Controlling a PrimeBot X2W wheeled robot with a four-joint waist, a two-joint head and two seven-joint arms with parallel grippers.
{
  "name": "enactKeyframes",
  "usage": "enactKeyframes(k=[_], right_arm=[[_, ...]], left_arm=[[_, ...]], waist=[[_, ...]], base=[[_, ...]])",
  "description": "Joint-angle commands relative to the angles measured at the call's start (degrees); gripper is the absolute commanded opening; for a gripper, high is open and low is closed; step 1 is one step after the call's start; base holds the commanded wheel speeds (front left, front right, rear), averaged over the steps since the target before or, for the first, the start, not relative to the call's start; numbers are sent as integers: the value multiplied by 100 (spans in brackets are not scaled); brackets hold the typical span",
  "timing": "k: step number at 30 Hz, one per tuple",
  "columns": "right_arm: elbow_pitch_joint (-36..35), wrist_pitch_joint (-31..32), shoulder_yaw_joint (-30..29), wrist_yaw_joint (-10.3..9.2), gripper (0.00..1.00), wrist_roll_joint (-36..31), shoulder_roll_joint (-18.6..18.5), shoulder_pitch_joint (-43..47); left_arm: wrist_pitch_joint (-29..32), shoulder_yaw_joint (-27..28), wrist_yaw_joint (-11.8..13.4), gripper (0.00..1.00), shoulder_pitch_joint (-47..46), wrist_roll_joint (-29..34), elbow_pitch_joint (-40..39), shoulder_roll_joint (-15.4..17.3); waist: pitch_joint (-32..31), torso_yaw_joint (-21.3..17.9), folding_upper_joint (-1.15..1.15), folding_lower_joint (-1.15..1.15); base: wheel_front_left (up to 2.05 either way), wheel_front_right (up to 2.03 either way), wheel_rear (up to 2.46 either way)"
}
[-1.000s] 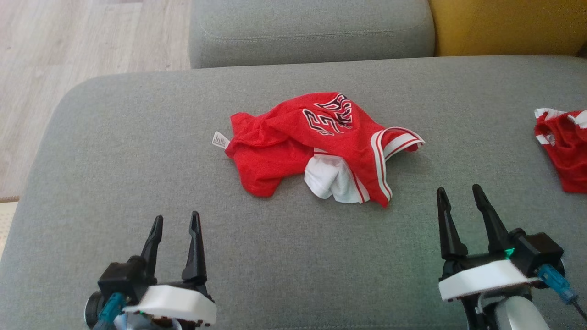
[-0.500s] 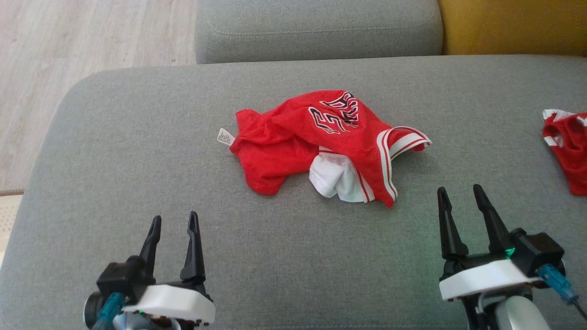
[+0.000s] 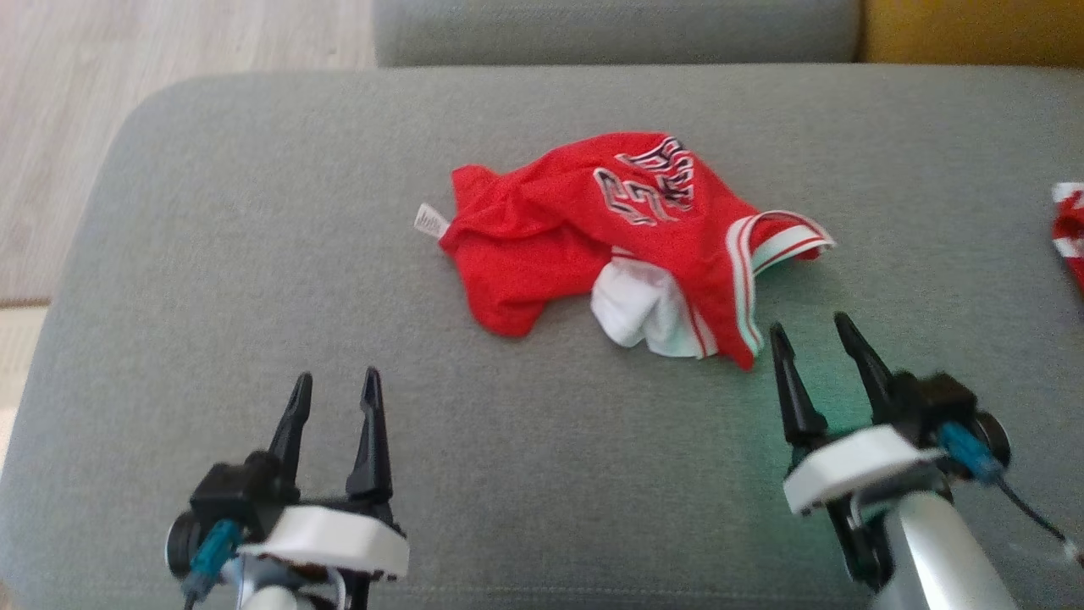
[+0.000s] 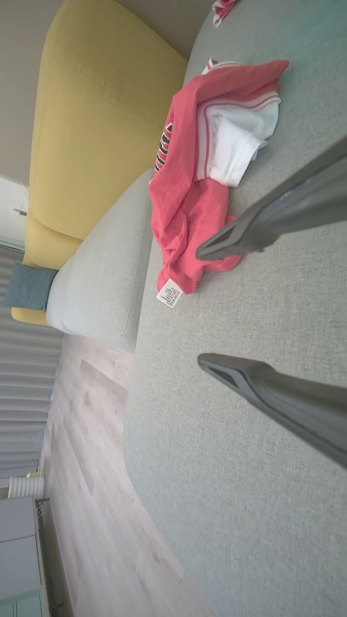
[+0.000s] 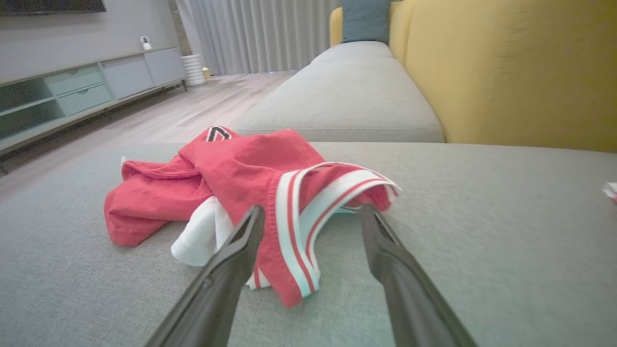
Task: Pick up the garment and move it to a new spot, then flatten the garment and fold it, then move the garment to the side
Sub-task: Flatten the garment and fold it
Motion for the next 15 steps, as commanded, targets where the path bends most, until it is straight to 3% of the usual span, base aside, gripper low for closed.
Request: enactKeyframes(k=[1,11,12,13,14,15], right_arm=[[-69,13,162,-5,100,-65,-19,-288],[1420,-70,44,-5,100,-573,-19,-1342],[1493,-109,11,-5,54,-615,-22,-1433],[1550,-140,-30,-5,38,-648,-34,-1517],[1591,-165,-78,-5,14,-669,-58,-1597],[1614,-188,-136,-5,0,-689,-100,-1679]], left_arm=[[-71,147,-17,100,-293,58,-209,-39],[-71,149,-100,100,-492,81,-110,-136],[-71,147,-104,100,-494,84,-103,-143],[-71,144,-108,100,-496,85,-99,-150],[-71,139,-110,100,-495,86,-97,-156],[-71,132,-113,100,-492,86,-96,-162]], waist=[[162,155,0,0],[575,686,0,0],[589,723,0,0],[601,758,0,0],[611,790,0,0],[622,823,0,0]], base=[[0,0,0],[0,0,0],[0,0,0],[0,0,0],[0,0,0],[0,0,0]])
